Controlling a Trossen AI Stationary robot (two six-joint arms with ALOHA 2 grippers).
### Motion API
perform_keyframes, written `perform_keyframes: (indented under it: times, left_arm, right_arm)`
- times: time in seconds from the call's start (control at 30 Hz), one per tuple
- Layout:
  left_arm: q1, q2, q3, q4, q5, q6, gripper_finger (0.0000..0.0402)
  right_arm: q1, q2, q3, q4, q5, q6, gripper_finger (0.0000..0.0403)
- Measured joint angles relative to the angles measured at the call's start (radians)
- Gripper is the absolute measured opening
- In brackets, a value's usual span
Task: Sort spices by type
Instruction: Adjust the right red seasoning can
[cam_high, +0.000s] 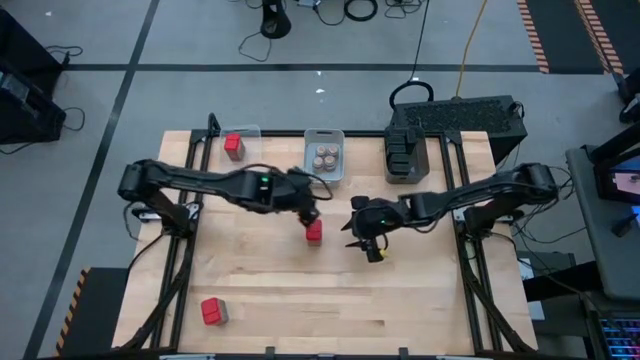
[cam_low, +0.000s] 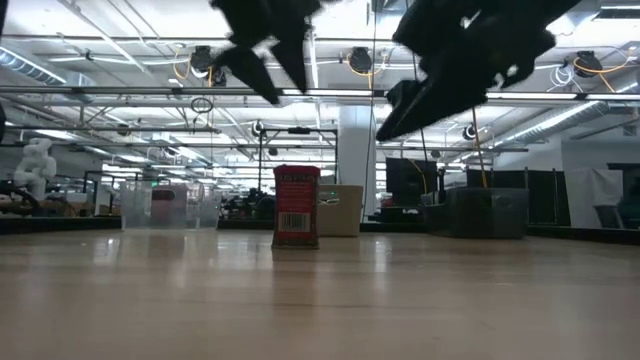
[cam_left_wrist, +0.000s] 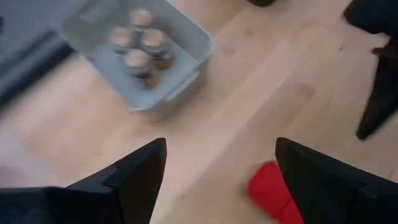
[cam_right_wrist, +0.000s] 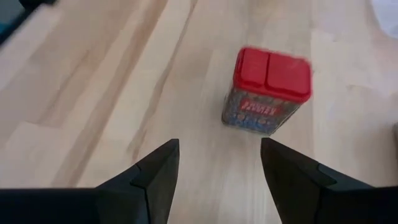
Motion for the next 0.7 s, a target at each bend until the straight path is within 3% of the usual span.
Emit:
perform_keyframes:
  times: [0.23,0.33,0.5,0.7]
  left_arm:
    - [-0.048,-0.181,-0.074,-0.197,-0.052,0.039,0.0306]
    - [-0.077,-0.252,-0.141,-0.203,-0.048,0.025,0.0306]
    - [-0.096,-0.338,-0.254,-0.186,-0.048,-0.021,0.0306]
    - [-0.097,-0.372,-0.334,-0.171,-0.04,-0.045,0.0306]
  right_arm:
    - [-0.039,0.179,-0.002,0.137,-0.129,-0.082,0.0187]
    - [-0.069,0.229,-0.002,0.183,-0.207,-0.108,0.014]
    - [-0.1,0.303,-0.001,0.291,-0.264,-0.123,0.0025]
    - [-0.11,0.385,-0.001,0.381,-0.265,-0.113,0.0004]
